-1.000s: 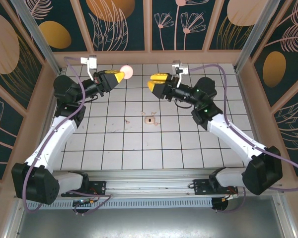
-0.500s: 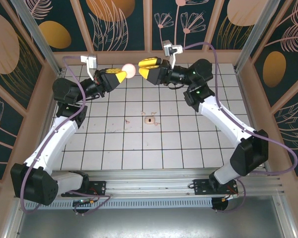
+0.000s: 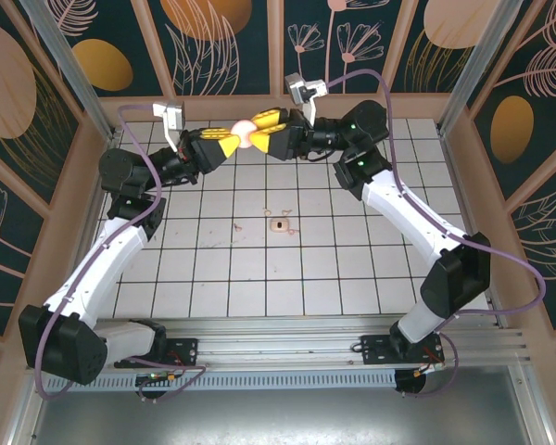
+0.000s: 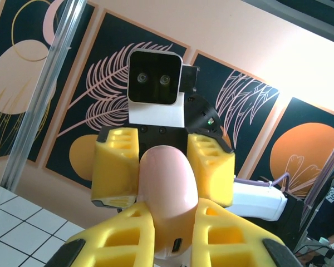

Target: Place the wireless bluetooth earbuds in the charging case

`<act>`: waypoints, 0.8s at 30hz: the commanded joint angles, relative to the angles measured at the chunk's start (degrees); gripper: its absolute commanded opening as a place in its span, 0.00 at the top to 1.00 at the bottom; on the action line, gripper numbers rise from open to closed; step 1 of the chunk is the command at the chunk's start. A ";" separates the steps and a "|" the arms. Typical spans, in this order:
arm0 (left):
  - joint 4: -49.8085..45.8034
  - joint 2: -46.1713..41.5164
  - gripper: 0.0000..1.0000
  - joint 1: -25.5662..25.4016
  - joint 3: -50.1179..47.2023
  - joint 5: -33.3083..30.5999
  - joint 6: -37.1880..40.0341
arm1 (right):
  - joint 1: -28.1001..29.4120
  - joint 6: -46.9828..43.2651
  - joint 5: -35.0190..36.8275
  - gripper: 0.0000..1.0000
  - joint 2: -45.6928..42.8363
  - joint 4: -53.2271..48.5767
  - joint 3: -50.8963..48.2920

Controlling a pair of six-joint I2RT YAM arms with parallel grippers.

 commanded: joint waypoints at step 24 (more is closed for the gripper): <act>-28.75 -3.11 0.47 -0.50 3.04 -3.39 30.64 | -0.81 -28.38 8.23 0.83 -7.19 -29.15 -1.33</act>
